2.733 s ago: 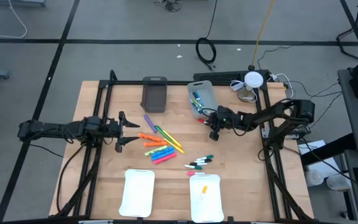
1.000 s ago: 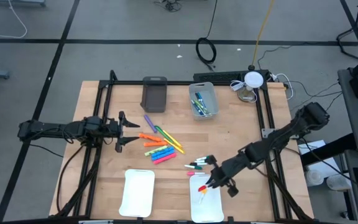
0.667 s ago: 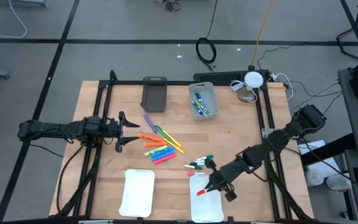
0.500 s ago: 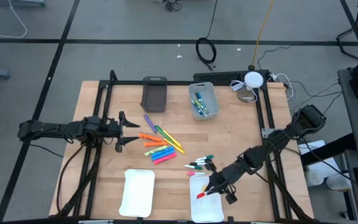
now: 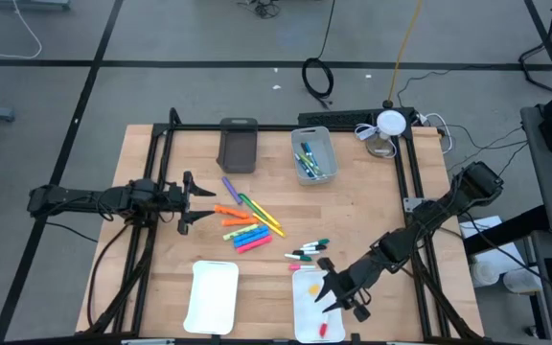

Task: Pick & Place Markers
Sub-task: Put the red highlighter pen into the right white bin, then put the top green highlighter pen into the right white bin

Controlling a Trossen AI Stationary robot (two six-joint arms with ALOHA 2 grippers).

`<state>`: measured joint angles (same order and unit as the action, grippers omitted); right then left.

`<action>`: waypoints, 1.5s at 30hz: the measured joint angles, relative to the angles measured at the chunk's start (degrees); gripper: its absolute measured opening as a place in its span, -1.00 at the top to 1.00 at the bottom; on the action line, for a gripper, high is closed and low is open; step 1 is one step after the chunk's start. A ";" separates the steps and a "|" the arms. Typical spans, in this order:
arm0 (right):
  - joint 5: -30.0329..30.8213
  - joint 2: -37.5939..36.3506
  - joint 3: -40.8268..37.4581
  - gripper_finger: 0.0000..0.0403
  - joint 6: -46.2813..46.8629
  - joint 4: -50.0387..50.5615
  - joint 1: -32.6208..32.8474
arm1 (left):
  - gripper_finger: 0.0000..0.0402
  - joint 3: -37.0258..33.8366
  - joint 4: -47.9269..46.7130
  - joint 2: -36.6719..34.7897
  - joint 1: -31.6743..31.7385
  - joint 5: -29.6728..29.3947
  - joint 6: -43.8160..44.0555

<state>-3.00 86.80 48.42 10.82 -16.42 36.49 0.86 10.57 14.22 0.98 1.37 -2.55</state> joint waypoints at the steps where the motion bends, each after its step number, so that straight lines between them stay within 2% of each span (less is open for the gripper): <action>1: 1.35 0.00 0.00 0.33 -0.14 -0.01 0.00 | -0.25 0.00 0.00 0.02 0.01 0.00 0.00; 7: 9.70 -2.92 -0.02 0.34 -1.46 3.98 -0.37 | -0.25 0.00 0.00 0.00 0.01 0.00 0.00; 13: 23.30 -9.62 -0.04 0.32 1.10 18.93 -2.03 | -0.25 0.00 0.00 0.02 0.01 0.00 0.00; 15: 25.83 -10.26 -0.04 0.32 1.89 23.46 -3.55 | -0.25 0.00 0.00 0.01 -0.01 0.00 0.00; 18: 25.53 -10.17 -1.08 0.32 2.86 29.07 -5.66 | -0.25 0.00 0.00 0.00 -0.01 0.00 0.00; 23: 25.32 -9.09 -6.19 0.32 4.46 30.00 -8.44 | -0.25 0.00 0.00 0.00 0.00 0.00 0.00; 27: 24.84 -8.92 -11.41 0.32 5.87 23.34 -9.82 | -0.25 0.00 0.00 0.00 0.00 0.00 0.00; 31: 18.16 -8.88 -16.84 0.32 5.56 11.99 -11.39 | -0.25 0.00 0.00 0.00 -0.01 0.00 0.00; 34: 16.21 -8.90 -19.67 0.32 4.50 6.92 -12.56 | -0.25 0.00 0.00 0.00 0.00 0.00 0.00; 45: 14.66 -5.93 -20.04 0.32 -2.19 4.06 -14.71 | -0.25 0.00 0.00 0.01 0.00 0.00 0.00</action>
<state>11.67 80.87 28.38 8.63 -12.36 21.78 0.86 10.57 14.23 0.98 1.37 -2.55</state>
